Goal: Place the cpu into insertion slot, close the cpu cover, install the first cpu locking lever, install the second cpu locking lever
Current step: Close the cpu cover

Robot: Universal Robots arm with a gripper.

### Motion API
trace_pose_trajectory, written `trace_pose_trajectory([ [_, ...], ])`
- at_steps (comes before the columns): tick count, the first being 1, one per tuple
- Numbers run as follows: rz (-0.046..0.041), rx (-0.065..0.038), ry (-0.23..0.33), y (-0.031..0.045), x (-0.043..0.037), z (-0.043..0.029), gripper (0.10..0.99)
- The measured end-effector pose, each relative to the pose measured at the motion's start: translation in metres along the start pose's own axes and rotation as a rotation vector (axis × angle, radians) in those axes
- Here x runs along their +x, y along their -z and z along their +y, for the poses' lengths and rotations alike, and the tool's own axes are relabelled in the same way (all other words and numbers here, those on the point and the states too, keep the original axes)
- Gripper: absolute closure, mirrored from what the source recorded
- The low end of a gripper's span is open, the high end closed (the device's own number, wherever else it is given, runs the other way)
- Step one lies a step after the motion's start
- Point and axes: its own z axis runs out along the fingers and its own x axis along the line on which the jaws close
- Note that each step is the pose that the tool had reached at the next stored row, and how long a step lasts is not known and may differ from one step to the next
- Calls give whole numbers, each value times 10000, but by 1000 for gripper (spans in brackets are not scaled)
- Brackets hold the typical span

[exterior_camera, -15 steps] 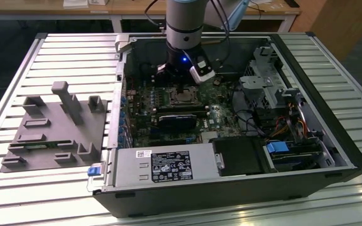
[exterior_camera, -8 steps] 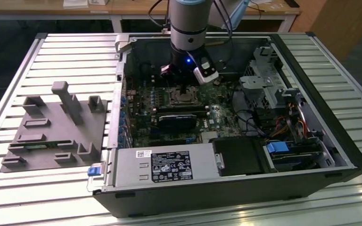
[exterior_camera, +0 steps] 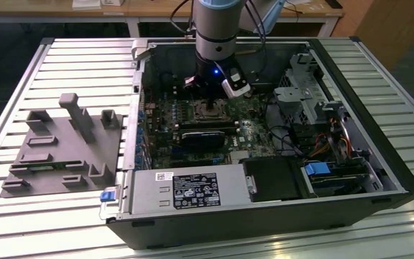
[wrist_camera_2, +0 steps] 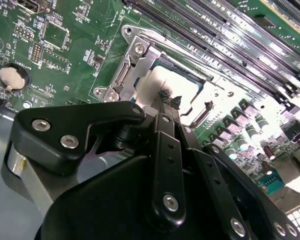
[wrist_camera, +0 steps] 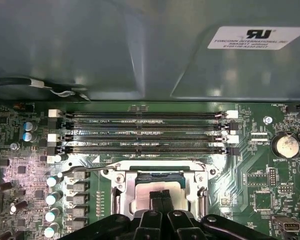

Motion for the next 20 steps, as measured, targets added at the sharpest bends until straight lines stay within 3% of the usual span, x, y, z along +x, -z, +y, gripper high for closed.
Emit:
trace_pose_trajectory([
  [6, -3, -2, 0, 3, 3, -39, 984],
  [13, -52, -5, 6, -7, 95, -54, 984],
  [20, -69, -4, 8, -42, 108, -58, 984],
])
